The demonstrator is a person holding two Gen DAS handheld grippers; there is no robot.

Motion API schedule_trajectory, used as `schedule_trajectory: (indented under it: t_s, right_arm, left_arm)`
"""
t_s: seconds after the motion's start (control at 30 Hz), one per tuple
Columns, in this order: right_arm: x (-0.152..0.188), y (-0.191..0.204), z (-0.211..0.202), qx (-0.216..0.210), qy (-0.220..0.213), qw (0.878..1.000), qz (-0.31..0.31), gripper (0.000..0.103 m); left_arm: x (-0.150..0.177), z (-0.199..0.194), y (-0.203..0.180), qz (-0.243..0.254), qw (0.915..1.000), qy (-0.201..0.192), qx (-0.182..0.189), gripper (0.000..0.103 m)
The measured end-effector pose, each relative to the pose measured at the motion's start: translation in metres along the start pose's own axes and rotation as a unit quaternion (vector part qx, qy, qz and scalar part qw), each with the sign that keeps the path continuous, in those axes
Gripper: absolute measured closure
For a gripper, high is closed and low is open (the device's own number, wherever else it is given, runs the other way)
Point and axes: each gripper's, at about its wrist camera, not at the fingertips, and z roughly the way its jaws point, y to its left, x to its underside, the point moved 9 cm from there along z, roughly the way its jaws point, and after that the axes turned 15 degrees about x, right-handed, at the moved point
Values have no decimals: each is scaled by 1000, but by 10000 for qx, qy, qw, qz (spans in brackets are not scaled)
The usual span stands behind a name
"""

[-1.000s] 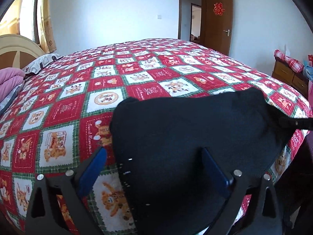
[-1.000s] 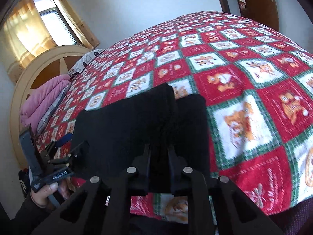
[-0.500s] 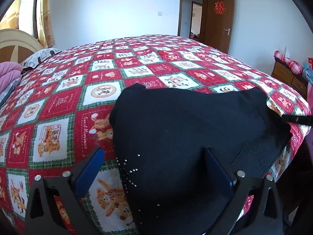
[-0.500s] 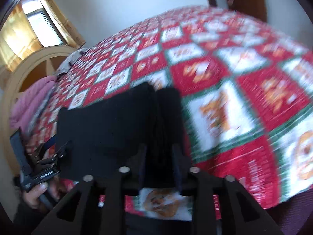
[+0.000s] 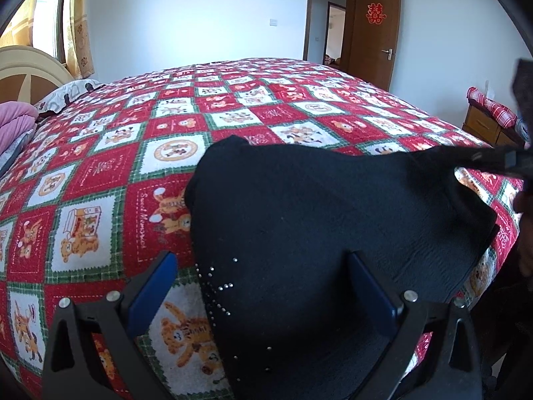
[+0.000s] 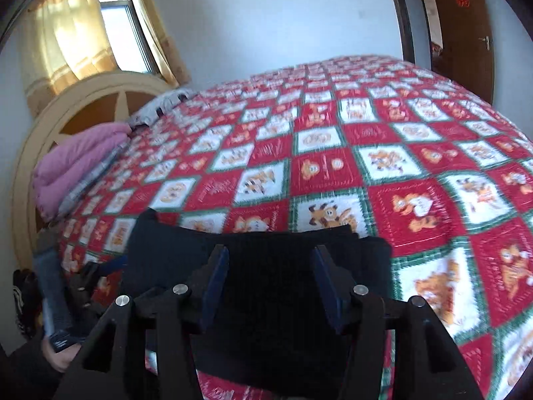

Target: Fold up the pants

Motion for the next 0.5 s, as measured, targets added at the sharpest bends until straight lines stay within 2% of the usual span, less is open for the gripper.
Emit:
schedule_trajectory:
  t_s: [0.07,0.13,0.2,0.27,0.33,0.43,0.5]
  right_arm:
    - [9,-10,26,321,378,9988,-8,49]
    - [10,-14,37,229,508,9984,68,49]
    - [9,-18,27,149,466,9988,60,49]
    - [10,-25,7,348,356,9988,-2,49]
    - [15,-29,-12,355,275,9990,-65,49]
    - [33,-30,-33,306,367,9986,-224,49]
    - [51,-33,-33,502,543,9965,-387,49]
  left_arm:
    - [1,1,0,-27,10000,5,65,0]
    - [1,1,0,-32,10000,3,54,0]
    - [1,-4,-2,35,10000,6,7,0]
    - [1,-12,-4,127,9999,-50,-43,0]
    - [5,-18,-6,239,9997,-76,-69,0]
    - [14,-17,-5,243,9997,-5,-56,0]
    - [17,-13,-3,171,9998,29,-39,0]
